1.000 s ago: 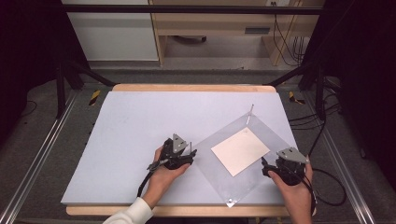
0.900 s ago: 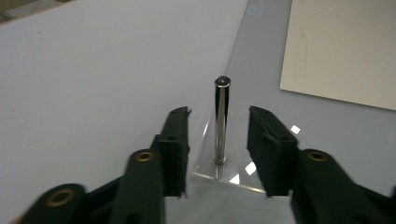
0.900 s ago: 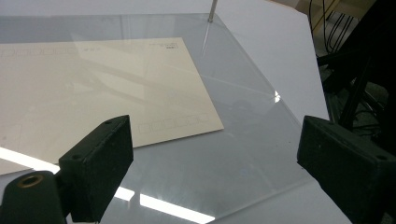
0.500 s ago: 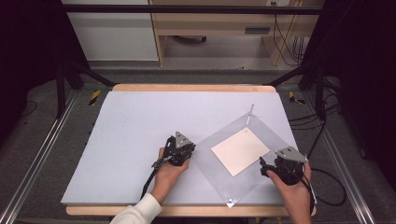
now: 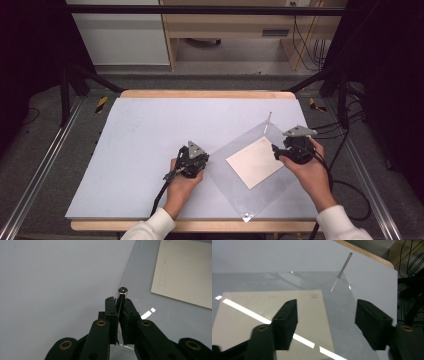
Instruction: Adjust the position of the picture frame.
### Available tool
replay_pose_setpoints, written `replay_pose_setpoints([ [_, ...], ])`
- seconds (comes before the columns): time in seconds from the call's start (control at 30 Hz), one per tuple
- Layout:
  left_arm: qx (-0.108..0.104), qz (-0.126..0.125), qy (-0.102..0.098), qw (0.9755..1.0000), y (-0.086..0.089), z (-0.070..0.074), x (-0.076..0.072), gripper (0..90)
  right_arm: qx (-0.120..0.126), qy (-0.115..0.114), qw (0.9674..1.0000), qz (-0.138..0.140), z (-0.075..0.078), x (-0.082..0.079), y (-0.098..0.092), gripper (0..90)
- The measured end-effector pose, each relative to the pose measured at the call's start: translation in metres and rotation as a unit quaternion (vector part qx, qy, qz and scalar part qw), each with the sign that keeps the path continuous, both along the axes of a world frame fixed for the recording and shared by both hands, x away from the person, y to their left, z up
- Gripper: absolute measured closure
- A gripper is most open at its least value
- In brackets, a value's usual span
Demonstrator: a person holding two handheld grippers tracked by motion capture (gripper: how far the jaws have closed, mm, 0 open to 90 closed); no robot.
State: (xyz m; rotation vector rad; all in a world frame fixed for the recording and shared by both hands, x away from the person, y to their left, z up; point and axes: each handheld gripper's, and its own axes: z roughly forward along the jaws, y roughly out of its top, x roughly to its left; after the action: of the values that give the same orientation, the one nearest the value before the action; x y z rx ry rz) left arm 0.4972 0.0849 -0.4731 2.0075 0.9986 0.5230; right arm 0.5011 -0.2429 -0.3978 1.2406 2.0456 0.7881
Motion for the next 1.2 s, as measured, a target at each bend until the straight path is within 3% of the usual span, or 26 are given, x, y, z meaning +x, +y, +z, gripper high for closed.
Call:
replay_pose_setpoints([
  [0.07,0.001,0.001,0.0,1.0,0.0,0.0,0.0,84.3,0.006,0.017,0.9998,0.003,-0.004,0.029,-0.002,46.4],
  [0.13,0.001,-0.001,0.002,1.0,0.0,0.0,0.0,84.3,0.018,0.026,0.9995,-0.001,-0.008,0.046,-0.003,49.0],
  [0.23,0.003,-0.001,0.004,1.0,0.0,0.001,0.001,84.3,0.028,0.027,0.9992,-0.003,-0.013,0.06,-0.004,51.5],
  [0.3,0.003,0.001,0.004,1.0,-0.001,0.001,0.001,84.3,0.053,0.027,0.9981,-0.014,-0.021,0.077,-0.006,56.7],
  [0.43,0.004,0.001,0.005,1.0,-0.001,0.001,0.001,84.3,0.05,0.018,0.9979,-0.038,-0.029,0.094,-0.008,64.7],
  [0.6,0.003,0.001,0.004,1.0,-0.001,0.001,0.001,84.4,0.036,0.011,0.9978,-0.054,-0.033,0.108,-0.008,71.4],
  [0.83,0.001,0.001,0.005,1.0,0.0,0.001,0.001,84.4,0.039,0.01,0.9972,-0.063,-0.048,0.125,-0.009,68.2],
  [1.03,-0.002,0.001,0.006,1.0,0.0,0.001,0.001,84.3,0.058,-0.001,0.9964,-0.063,-0.06,0.138,-0.008,66.7],
  [1.2,-0.002,0.0,0.007,1.0,0.001,0.001,0.001,84.2,0.07,0.002,0.9953,-0.067,-0.068,0.144,-0.01,68.8],
])
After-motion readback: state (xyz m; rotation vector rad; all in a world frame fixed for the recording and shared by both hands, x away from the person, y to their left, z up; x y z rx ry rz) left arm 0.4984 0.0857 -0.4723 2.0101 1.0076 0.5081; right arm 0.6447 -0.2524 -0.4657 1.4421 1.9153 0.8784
